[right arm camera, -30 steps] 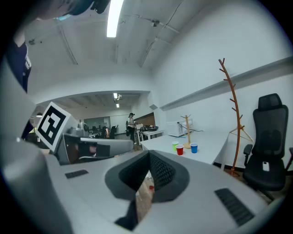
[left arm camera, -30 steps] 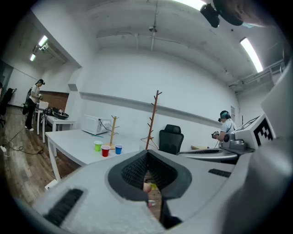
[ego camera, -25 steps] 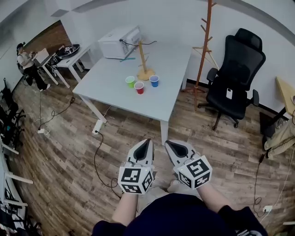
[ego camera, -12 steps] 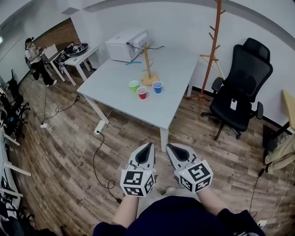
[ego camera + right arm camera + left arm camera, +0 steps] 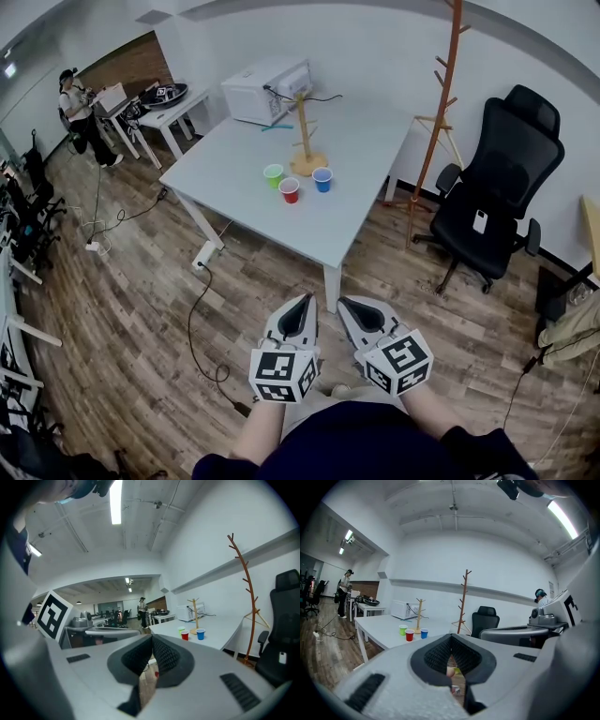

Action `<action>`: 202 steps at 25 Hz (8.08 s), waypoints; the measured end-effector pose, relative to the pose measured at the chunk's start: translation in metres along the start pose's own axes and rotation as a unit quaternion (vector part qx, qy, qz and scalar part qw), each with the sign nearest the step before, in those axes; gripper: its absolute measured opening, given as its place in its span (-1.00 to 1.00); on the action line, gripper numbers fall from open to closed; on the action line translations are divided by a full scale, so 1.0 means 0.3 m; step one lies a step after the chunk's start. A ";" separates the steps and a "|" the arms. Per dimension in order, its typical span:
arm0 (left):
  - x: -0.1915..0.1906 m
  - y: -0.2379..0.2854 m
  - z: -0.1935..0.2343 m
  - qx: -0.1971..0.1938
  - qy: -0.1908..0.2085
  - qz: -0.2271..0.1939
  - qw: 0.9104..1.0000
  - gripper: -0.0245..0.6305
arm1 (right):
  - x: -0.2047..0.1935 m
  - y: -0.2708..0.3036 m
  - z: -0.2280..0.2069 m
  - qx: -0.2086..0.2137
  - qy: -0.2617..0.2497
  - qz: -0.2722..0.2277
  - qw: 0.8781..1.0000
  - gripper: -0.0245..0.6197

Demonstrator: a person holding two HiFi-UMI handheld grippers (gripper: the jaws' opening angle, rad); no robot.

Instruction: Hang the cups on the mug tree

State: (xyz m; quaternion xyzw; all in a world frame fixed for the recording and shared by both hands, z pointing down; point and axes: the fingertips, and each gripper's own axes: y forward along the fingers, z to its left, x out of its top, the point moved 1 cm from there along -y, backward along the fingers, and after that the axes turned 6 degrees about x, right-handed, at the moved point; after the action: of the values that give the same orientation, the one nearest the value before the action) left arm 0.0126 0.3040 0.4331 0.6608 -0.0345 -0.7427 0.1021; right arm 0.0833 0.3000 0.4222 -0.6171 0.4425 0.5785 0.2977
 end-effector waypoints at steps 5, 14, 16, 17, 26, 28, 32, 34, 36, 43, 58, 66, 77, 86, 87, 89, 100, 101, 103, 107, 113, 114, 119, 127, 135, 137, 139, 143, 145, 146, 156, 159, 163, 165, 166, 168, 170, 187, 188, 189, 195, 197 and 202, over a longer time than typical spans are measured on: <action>-0.013 0.013 -0.006 0.007 -0.001 0.004 1.000 -0.86 | -0.002 -0.005 -0.026 0.003 0.002 -0.003 1.000 -0.83; -0.021 0.052 0.024 0.024 -0.001 0.012 1.000 -0.86 | 0.007 0.025 -0.063 0.012 0.013 -0.009 1.000 -0.83; -0.020 0.060 0.036 0.026 -0.001 0.012 1.000 -0.86 | 0.011 0.038 -0.069 0.015 0.017 -0.012 1.000 -0.83; -0.021 0.064 0.043 0.028 0.000 0.013 1.000 -0.86 | 0.013 0.045 -0.071 0.016 0.019 -0.012 1.000 -0.83; -0.017 0.177 0.113 0.033 0.000 0.012 0.999 -0.86 | 0.011 0.130 -0.160 0.016 0.023 -0.007 1.000 -0.83; -0.009 0.218 0.134 0.031 0.001 0.014 0.999 -0.86 | 0.022 0.160 -0.192 0.013 0.022 -0.006 1.000 -0.83; 0.010 0.290 0.187 0.032 0.005 0.014 0.999 -0.86 | 0.044 0.226 -0.243 0.007 0.020 -0.005 1.000 -0.83; 0.017 0.329 0.219 0.032 0.007 0.015 0.999 -0.86 | 0.052 0.266 -0.267 0.005 0.018 -0.003 1.000 -0.83; 0.021 0.365 0.249 0.032 0.009 0.017 0.999 -0.86 | 0.058 0.303 -0.288 0.003 0.017 -0.002 1.000 -0.83; 0.031 0.485 0.343 0.028 0.014 0.028 0.999 -0.86 | 0.095 0.423 -0.364 -0.006 0.021 -0.008 1.000 -0.83; 0.045 0.692 0.531 0.024 0.016 0.043 0.999 -0.86 | 0.163 0.662 -0.489 -0.009 0.032 -0.009 0.999 -0.83; 0.034 0.823 0.624 0.016 0.019 0.055 0.998 -0.86 | 0.199 0.774 -0.576 -0.020 0.032 -0.012 0.999 -0.83; -0.019 1.013 0.719 -0.009 0.037 0.081 0.996 -0.86 | 0.222 0.909 -0.715 -0.044 0.035 -0.019 0.998 -0.83; -0.104 1.133 0.788 -0.032 0.042 0.114 0.992 -0.60 | 0.214 0.983 -0.796 -0.063 0.048 -0.017 0.997 -0.83; -0.118 1.145 0.795 -0.035 0.044 0.114 0.992 -0.53 | 0.211 0.989 -0.802 -0.064 0.050 -0.015 0.997 -0.83; -0.143 1.166 0.808 -0.039 0.045 0.118 0.991 -0.44 | 0.208 1.002 -0.813 -0.066 0.052 -0.013 0.996 -0.83; -0.301 1.293 0.842 -0.065 0.072 0.172 0.980 -0.03 | 0.228 1.047 -0.871 -0.076 0.045 -0.011 0.996 -0.83; -0.314 1.302 0.842 -0.067 0.076 0.175 0.979 -0.02 | 0.228 1.049 -0.876 -0.078 0.045 -0.011 0.996 -0.83; -0.334 1.321 0.843 -0.069 0.081 0.182 0.978 0.01 | 0.228 1.052 -0.887 -0.081 0.045 -0.012 0.996 -0.83; -0.363 1.358 0.848 -0.074 0.088 0.192 0.975 0.03 | 0.224 1.057 -0.900 -0.087 0.045 -0.013 0.995 -0.83; -0.431 1.404 0.844 -0.085 0.097 0.217 0.968 0.03 | 0.222 1.056 -0.919 -0.097 0.049 -0.013 0.994 -0.83; -0.439 1.411 0.842 -0.086 0.102 0.219 0.966 0.03 | 0.221 1.055 -0.922 -0.098 0.049 -0.013 0.994 -0.83; -0.460 1.443 0.835 -0.090 0.123 0.224 0.963 0.02 | 0.217 1.053 -0.931 -0.104 0.051 -0.013 0.993 -0.83; -0.492 1.475 0.839 -0.084 0.142 0.237 0.957 0.01 | 0.199 1.032 -0.937 -0.120 0.058 -0.018 0.991 -0.83; -0.453 1.476 0.832 -0.084 0.143 0.228 0.959 -0.07 | 0.188 1.004 -0.932 -0.130 0.063 -0.015 0.989 -0.83; -0.435 1.476 0.830 -0.083 0.144 0.223 0.961 -0.07 | 0.186 1.006 -0.930 -0.126 0.063 -0.013 0.990 -0.83; -0.413 1.474 0.824 -0.080 0.142 0.217 0.962 -0.07 | 0.185 1.012 -0.927 -0.118 0.064 -0.011 0.991 -0.83; -0.359 1.479 0.818 -0.074 0.136 0.208 0.966 -0.07 | 0.191 1.032 -0.914 -0.098 0.062 -0.009 0.993 -0.83; -0.336 1.487 0.818 -0.070 0.133 0.205 0.967 -0.07 | 0.191 1.040 -0.906 -0.087 0.059 -0.007 0.994 -0.83; -0.328 1.490 0.819 -0.067 0.129 0.205 0.968 -0.07 | 0.192 1.042 -0.903 -0.082 0.057 -0.007 0.995 -0.83; -0.265 1.501 0.806 -0.053 0.114 0.207 0.970 -0.08 | 0.204 0.989 -0.926 -0.069 0.053 -0.012 0.996 -0.83; -0.256 1.519 0.810 -0.049 0.116 0.213 0.969 -0.08 | 0.199 0.978 -0.933 -0.065 0.054 -0.011 0.996 -0.83; -0.235 1.543 0.813 -0.047 0.118 0.217 0.968 -0.08 | 0.193 0.974 -0.937 -0.058 0.055 -0.006 0.997 -0.83; -0.229 1.554 0.812 -0.046 0.120 0.221 0.967 -0.08 | 0.191 0.976 -0.938 -0.054 0.056 -0.005 0.997 -0.83; -0.227 1.560 0.815 -0.045 0.120 0.223 0.966 -0.08 | 0.192 0.978 -0.939 -0.052 0.056 -0.004 0.997 -0.83; -0.225 1.573 0.822 -0.042 0.118 0.228 0.966 -0.08 | 0.194 0.982 -0.942 -0.049 0.055 -0.003 0.997 -0.83; -0.223 1.585 0.827 -0.040 0.114 0.232 0.965 -0.08 | 0.196 0.983 -0.945 -0.048 0.054 -0.004 0.997 -0.83; -0.213 1.708 0.884 -0.027 0.130 0.265 0.955 -0.08 | 0.199 0.987 -0.969 -0.053 0.056 -0.002 0.997 -0.83; -0.211 1.715 0.887 -0.027 0.132 0.266 0.954 -0.08 | 0.199 0.989 -0.970 -0.053 0.056 -0.002 0.997 -0.83; -0.209 1.722 0.890 -0.026 0.134 0.267 0.954 -0.08 | 0.200 0.992 -0.971 -0.053 0.057 -0.001 0.997 -0.83; -0.191 1.755 0.911 -0.023 0.137 0.267 0.954 -0.08 | 0.201 1.002 -0.976 -0.055 0.057 -0.002 0.997 -0.83; -0.179 1.766 0.914 -0.023 0.142 0.265 0.953 -0.08 | 0.203 1.002 -0.979 -0.056 0.057 -0.002 0.997 -0.83; -0.153 1.783 0.917 -0.022 0.149 0.263 0.953 -0.08 | 0.208 1.004 -0.980 -0.058 0.057 -0.004 0.997 -0.83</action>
State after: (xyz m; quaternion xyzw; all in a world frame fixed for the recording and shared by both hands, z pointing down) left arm -0.1978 -0.2325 0.6116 0.7289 -0.1754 -0.5833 0.3124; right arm -0.0565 -0.1010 0.4497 -0.6671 0.4221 0.5658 0.2382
